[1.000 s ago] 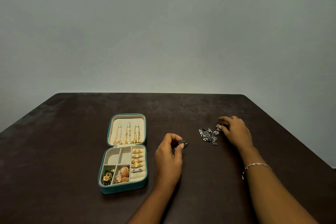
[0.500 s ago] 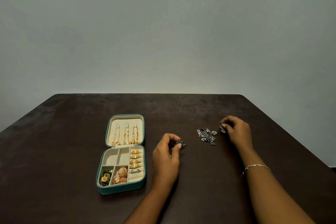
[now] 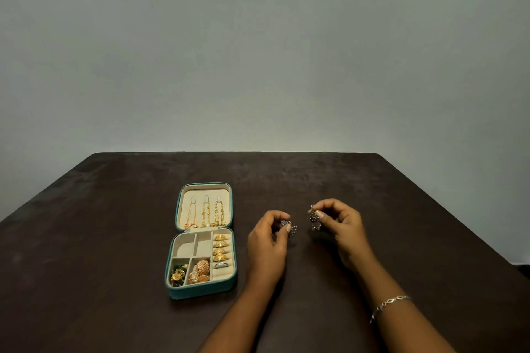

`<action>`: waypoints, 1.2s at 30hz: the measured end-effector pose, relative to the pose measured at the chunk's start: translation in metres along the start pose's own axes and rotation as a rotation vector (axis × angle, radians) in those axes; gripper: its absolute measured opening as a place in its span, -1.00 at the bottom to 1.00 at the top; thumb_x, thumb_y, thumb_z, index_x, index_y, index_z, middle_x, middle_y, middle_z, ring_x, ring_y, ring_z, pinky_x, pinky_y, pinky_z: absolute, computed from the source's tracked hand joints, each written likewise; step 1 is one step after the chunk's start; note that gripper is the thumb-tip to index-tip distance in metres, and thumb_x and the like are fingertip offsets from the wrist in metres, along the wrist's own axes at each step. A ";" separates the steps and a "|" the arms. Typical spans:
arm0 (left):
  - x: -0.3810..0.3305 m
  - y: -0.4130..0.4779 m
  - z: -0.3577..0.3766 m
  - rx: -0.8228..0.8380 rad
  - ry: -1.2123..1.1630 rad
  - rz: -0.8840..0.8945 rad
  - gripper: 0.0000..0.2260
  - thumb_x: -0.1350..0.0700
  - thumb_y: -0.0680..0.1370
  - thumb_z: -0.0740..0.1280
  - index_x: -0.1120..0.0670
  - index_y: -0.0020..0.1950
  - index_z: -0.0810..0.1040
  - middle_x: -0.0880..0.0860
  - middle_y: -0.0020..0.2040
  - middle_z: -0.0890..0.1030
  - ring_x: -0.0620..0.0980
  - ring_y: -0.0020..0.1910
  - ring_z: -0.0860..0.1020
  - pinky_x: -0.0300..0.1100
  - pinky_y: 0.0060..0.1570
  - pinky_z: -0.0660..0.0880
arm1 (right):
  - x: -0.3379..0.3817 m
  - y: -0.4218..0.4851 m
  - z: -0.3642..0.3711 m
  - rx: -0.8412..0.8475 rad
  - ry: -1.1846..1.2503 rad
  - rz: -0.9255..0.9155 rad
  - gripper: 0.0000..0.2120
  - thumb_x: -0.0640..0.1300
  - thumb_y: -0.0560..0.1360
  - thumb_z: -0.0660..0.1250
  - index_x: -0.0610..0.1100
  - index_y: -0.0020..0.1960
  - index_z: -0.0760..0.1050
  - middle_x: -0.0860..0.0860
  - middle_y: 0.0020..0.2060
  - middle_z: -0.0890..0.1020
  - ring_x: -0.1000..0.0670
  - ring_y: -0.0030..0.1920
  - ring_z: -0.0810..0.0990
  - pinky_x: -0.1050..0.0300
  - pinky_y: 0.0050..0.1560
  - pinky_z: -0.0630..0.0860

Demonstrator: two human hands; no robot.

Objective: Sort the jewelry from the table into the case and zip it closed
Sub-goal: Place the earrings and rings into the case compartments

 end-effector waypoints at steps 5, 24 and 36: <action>0.000 -0.002 0.001 0.039 -0.044 -0.018 -0.82 0.26 0.44 0.39 -0.03 -0.13 0.52 -0.10 -0.23 0.57 -0.21 -0.18 0.51 -0.46 -0.29 0.37 | -0.001 -0.019 0.016 0.108 0.023 0.006 -0.81 -0.47 0.42 0.28 -0.22 -0.22 0.54 -0.01 -0.35 0.62 0.01 -0.28 0.58 0.17 -0.25 0.51; 0.000 -0.025 -0.013 -0.033 0.047 0.063 -0.89 0.22 0.48 0.34 0.06 -0.02 0.54 -0.04 -0.08 0.57 -0.13 -0.15 0.50 -0.42 -0.17 0.39 | 0.006 -0.044 0.021 0.074 0.016 0.060 -0.87 -0.48 0.40 0.29 -0.32 -0.13 0.55 -0.16 -0.23 0.62 -0.09 -0.18 0.57 0.09 -0.16 0.54; -0.006 -0.028 -0.108 -0.422 0.145 0.358 -0.79 0.10 0.49 0.17 0.11 -0.05 0.57 -0.12 -0.11 0.55 -0.18 -0.09 0.46 -0.32 -0.12 0.39 | 0.010 -0.043 0.026 0.091 -0.035 0.097 -0.74 -0.47 0.48 0.18 -0.22 -0.14 0.57 -0.17 -0.24 0.62 0.08 -0.29 0.63 0.28 -0.25 0.54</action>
Point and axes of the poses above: each hand's wrist, its own y-axis towards the middle knuckle, its own z-axis out of the palm, x = y × z, the point moved 1 cm from there along y, towards the middle knuckle
